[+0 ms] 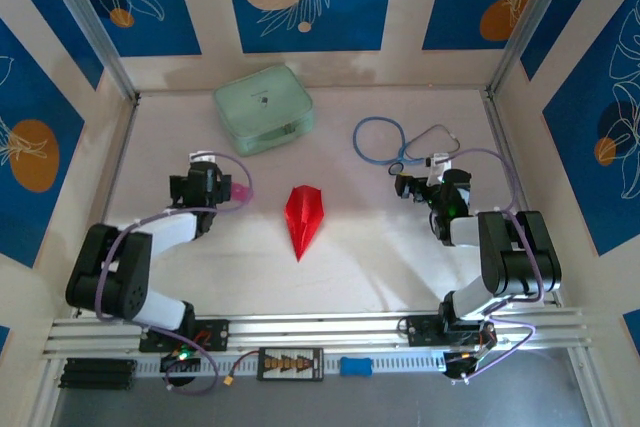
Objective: Fold a paper plane with a square sheet of paper (pick it up from the middle)
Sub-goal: Reset both arms
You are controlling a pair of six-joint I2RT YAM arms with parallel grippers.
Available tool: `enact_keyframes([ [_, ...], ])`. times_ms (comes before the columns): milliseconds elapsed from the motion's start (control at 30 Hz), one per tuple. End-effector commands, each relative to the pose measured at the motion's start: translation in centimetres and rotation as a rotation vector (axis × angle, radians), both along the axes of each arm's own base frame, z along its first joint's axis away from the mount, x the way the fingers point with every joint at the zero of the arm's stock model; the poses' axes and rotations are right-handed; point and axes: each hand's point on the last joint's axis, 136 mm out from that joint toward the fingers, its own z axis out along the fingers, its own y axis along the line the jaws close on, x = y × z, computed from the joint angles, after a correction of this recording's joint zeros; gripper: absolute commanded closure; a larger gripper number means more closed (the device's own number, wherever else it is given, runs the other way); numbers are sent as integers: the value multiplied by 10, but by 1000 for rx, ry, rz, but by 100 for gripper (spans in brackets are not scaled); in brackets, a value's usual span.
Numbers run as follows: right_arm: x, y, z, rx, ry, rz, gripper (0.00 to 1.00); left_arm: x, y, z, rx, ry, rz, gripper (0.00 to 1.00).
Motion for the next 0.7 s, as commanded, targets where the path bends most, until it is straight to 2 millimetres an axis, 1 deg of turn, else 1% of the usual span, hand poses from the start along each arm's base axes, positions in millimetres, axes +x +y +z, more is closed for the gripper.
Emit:
enact_keyframes([
  [0,10,-3,17,-6,-57,-20,1,24,-12,22,-6,-166,-111,0],
  [33,10,-2,18,-7,-64,-19,1,22,-3,18,-35,-183,-74,1],
  [67,10,-2,18,-11,-61,-18,1,20,2,17,-69,-196,-74,1],
  [167,10,-1,17,-11,-60,-17,1,9,-1,14,-174,-264,-152,1],
  [200,10,-1,18,-11,-62,-17,1,7,-3,15,-169,-325,-176,0],
  [233,10,-1,18,-11,-60,-17,1,5,-2,15,-175,-334,-178,1],
  [267,10,-1,18,-11,-62,-15,1,5,1,12,-187,-293,-153,1],
  [300,10,-1,18,-9,-60,-16,1,10,2,11,-176,-281,-152,0],
  [667,11,-2,18,-2,-56,-12,1,9,-1,13,-173,-294,-168,0],
])
